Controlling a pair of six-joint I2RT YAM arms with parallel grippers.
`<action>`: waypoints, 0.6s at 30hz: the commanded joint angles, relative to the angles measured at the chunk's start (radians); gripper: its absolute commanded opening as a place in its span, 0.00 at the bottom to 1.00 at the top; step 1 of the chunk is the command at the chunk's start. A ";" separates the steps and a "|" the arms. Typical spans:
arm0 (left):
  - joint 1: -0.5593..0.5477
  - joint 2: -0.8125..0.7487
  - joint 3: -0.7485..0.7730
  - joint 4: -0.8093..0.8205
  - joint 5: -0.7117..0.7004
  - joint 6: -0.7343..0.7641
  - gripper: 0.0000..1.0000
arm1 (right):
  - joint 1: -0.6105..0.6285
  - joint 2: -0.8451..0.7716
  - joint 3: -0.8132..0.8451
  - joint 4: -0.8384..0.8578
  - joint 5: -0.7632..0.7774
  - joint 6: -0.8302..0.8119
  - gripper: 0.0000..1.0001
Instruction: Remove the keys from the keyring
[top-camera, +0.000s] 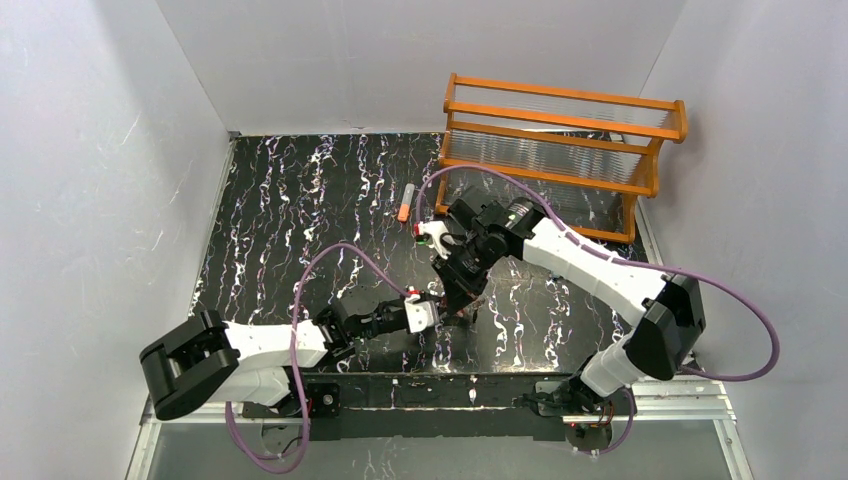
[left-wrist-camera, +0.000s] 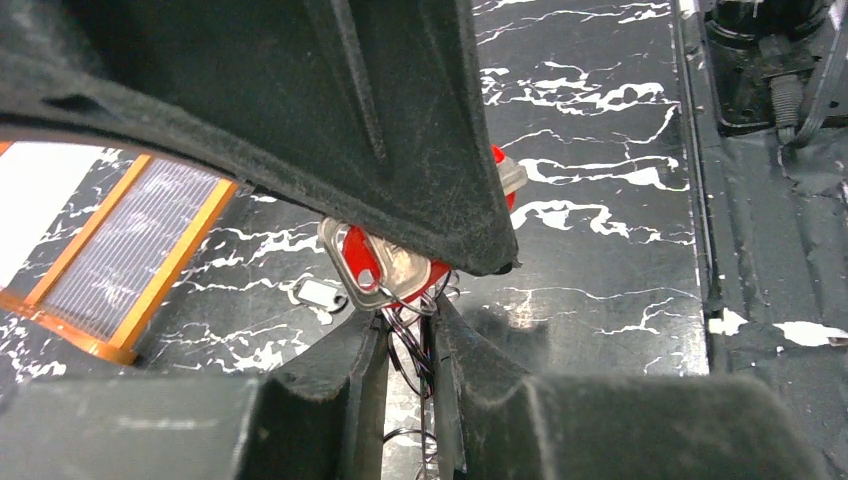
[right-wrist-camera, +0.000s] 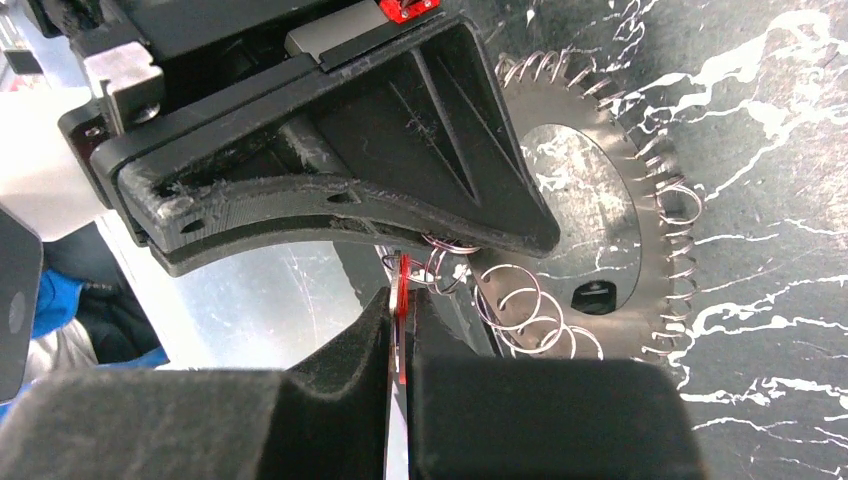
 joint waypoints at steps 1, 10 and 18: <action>-0.013 0.038 0.020 -0.111 0.132 0.014 0.01 | -0.011 0.022 0.139 -0.009 -0.050 -0.081 0.03; -0.012 0.083 0.035 -0.076 0.189 -0.053 0.00 | -0.014 0.115 0.276 -0.060 0.034 -0.192 0.23; -0.001 0.106 0.023 0.012 0.109 -0.175 0.00 | -0.043 0.105 0.264 0.070 0.125 -0.168 0.44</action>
